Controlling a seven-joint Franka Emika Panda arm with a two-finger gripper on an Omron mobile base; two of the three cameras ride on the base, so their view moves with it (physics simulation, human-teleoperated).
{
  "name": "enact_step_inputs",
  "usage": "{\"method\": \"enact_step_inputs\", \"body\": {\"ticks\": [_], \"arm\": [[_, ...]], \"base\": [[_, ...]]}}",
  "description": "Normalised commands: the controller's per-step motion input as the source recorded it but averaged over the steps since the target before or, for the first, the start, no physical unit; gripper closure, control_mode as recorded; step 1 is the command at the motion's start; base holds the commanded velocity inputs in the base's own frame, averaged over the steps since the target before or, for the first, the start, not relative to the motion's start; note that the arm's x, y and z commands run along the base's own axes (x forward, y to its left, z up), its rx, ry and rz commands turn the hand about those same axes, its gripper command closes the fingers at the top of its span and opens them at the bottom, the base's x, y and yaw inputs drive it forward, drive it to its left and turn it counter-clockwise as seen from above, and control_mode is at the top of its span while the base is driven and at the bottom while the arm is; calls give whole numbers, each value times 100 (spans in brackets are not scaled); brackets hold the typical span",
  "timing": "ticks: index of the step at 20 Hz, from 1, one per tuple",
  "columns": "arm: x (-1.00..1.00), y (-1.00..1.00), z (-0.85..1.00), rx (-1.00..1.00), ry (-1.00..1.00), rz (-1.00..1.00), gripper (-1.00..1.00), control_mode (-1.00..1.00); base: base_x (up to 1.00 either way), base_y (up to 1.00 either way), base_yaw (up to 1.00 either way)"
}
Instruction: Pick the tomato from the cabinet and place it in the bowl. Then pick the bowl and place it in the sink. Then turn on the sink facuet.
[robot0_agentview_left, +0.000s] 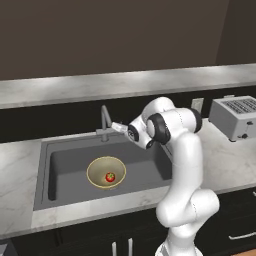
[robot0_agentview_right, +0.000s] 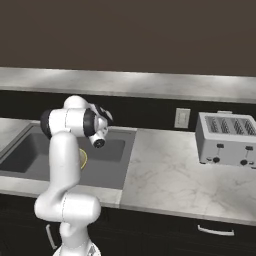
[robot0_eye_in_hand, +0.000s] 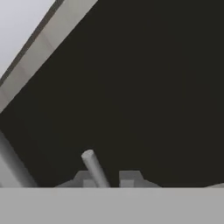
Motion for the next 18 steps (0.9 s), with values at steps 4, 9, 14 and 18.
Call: {"method": "enact_step_inputs", "body": {"ticks": [4, 9, 14, 18], "arm": [[-19, -100, 0, 25, 9, -1, 100, -100], [-10, -98, 0, 22, 9, 0, 100, -100], [-4, -40, 0, 10, 3, 0, 100, -100], [0, 0, 0, 0, 0, 0, 100, -100]], "base": [[0, 0, 0], [0, 0, 0], [0, 0, 0], [0, 0, 0]]}}
